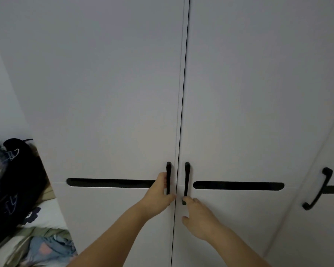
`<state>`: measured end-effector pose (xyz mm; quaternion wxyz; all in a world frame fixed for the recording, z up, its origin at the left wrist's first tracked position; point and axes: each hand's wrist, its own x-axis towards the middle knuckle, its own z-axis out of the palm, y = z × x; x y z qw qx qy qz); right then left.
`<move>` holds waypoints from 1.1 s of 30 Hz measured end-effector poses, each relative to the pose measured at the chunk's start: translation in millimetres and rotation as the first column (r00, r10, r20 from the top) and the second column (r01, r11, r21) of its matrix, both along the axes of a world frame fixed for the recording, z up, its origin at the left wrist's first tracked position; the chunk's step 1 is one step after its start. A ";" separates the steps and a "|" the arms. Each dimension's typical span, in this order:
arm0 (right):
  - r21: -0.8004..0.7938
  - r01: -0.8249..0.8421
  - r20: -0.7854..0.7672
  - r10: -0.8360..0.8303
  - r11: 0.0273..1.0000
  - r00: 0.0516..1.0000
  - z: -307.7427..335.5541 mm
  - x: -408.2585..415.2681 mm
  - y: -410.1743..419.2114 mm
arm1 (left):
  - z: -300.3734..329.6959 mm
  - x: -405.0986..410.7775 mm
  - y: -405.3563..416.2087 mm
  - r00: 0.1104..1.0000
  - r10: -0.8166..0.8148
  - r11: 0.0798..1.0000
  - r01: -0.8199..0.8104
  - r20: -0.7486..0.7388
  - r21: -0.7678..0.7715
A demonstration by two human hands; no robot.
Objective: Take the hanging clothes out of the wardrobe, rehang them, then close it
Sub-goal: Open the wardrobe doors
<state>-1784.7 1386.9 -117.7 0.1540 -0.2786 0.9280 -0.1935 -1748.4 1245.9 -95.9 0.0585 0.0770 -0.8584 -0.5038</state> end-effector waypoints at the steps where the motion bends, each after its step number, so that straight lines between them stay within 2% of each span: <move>1: -0.007 0.005 -0.002 -0.005 1.000 1.000 -0.9 0.2 0.2 | -2.6 0.0 -0.5 1.000 0.006 1.000 -0.006 -0.006 -0.007; 8: -0.083 0.030 0.018 -0.029 0.996 0.999 -5.0 10.5 5.4 | -5.4 24.3 0.5 1.000 0.006 0.998 -0.006 -0.007 -0.058; 13: -0.360 -0.005 0.172 0.072 0.933 0.982 -5.0 30.4 -1.1 | 1.0 67.0 6.8 1.000 0.003 0.998 -0.004 -0.012 -0.066; 17: -0.439 -0.040 0.200 0.141 0.898 0.970 -8.9 53.7 -4.4 | -0.2 107.8 11.3 0.999 0.036 0.998 -0.036 0.000 -0.060; 25: -0.370 -0.273 0.167 0.353 0.888 0.921 -14.7 119.1 -6.3 | 1.0 199.3 13.6 0.979 0.201 0.979 -0.200 0.016 -0.039; 33: -0.246 -0.455 0.136 0.495 0.856 0.858 -22.6 182.6 -39.8 | 12.6 274.5 2.9 0.931 0.361 0.928 -0.353 0.050 -0.116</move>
